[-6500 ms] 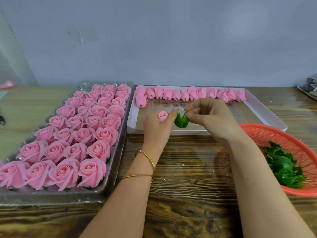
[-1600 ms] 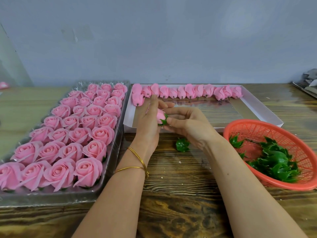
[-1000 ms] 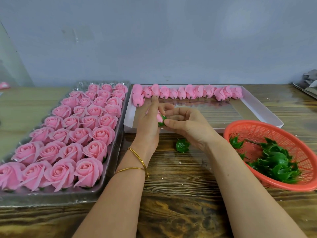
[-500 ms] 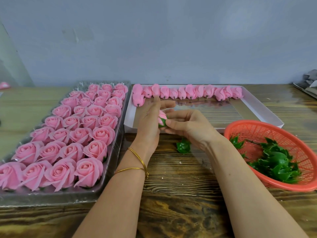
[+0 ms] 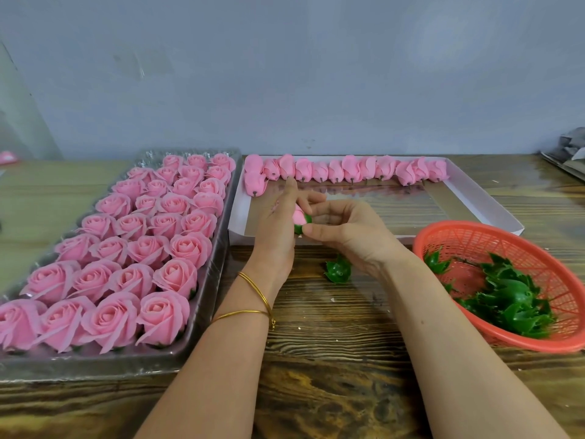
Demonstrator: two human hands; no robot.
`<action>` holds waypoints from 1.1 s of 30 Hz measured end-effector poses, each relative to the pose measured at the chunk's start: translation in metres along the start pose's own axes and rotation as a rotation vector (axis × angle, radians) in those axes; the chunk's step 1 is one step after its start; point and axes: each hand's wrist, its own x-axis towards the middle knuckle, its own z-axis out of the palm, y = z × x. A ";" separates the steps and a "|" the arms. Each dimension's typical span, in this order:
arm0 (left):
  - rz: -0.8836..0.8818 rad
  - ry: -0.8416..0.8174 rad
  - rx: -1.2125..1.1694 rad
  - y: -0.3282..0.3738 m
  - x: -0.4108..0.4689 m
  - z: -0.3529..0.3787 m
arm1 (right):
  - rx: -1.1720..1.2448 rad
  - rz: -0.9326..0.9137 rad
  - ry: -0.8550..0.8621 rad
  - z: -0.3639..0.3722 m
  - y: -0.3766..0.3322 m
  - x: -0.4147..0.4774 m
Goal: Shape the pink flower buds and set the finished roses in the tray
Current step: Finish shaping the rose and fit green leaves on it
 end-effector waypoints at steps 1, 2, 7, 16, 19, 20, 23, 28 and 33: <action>-0.002 -0.005 -0.007 0.000 0.000 -0.001 | 0.053 0.024 -0.019 0.000 -0.001 0.000; -0.001 -0.007 -0.013 0.001 0.000 -0.001 | 0.104 0.050 -0.037 -0.001 -0.001 0.001; 0.014 -0.010 -0.014 -0.002 0.003 -0.003 | 0.161 0.131 -0.093 0.000 -0.004 0.001; -0.014 -0.006 0.020 -0.003 0.001 -0.003 | 0.093 0.109 -0.024 -0.001 -0.004 -0.002; -0.019 -0.014 0.024 -0.002 0.001 -0.002 | 0.123 0.078 -0.038 -0.001 -0.004 -0.003; -0.023 -0.019 0.016 -0.002 0.001 -0.002 | 0.131 0.063 -0.047 -0.001 -0.003 -0.003; -0.036 -0.031 0.004 -0.001 0.001 -0.002 | 0.110 0.014 -0.065 -0.001 -0.001 -0.003; -0.018 -0.047 0.016 -0.002 0.001 -0.004 | -0.001 -0.028 -0.038 -0.002 -0.002 -0.003; -0.018 -0.087 0.053 -0.003 0.003 -0.005 | 0.008 -0.006 -0.050 0.001 -0.002 -0.003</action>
